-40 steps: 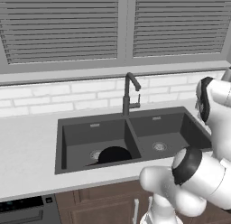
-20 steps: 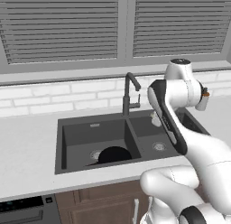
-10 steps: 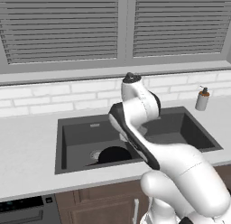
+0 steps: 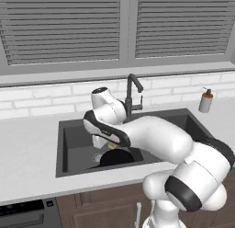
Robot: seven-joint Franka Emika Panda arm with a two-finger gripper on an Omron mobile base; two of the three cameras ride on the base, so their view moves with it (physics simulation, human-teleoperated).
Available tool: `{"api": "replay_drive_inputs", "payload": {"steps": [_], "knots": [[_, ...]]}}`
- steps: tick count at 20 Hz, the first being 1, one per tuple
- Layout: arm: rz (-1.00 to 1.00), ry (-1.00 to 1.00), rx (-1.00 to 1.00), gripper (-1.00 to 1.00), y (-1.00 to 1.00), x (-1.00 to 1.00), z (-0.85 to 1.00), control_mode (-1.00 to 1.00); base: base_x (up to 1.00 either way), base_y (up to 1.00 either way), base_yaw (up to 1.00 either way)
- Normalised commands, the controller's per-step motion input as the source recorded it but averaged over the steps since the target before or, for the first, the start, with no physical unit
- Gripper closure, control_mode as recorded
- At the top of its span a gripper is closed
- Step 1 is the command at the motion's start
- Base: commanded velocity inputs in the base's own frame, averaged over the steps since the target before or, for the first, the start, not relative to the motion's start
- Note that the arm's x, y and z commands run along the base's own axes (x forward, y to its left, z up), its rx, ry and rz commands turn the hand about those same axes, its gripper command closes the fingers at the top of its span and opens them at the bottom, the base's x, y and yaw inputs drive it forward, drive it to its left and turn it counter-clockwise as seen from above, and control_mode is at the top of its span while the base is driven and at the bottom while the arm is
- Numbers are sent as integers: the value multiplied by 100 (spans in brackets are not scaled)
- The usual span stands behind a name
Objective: Pick the pan and sponge and place them into the sink. Then turn on the water.
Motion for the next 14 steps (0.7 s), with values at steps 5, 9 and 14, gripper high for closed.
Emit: {"api": "replay_drive_inputs", "payload": {"steps": [5,9,14], "knots": [[0,15,0,100,39,77,-58,-100,0,0,0],[0,4,0,100,11,46,-57,-100,0,0,0],[0,0,0,100,1,6,-12,-100,0,0,0]]}}
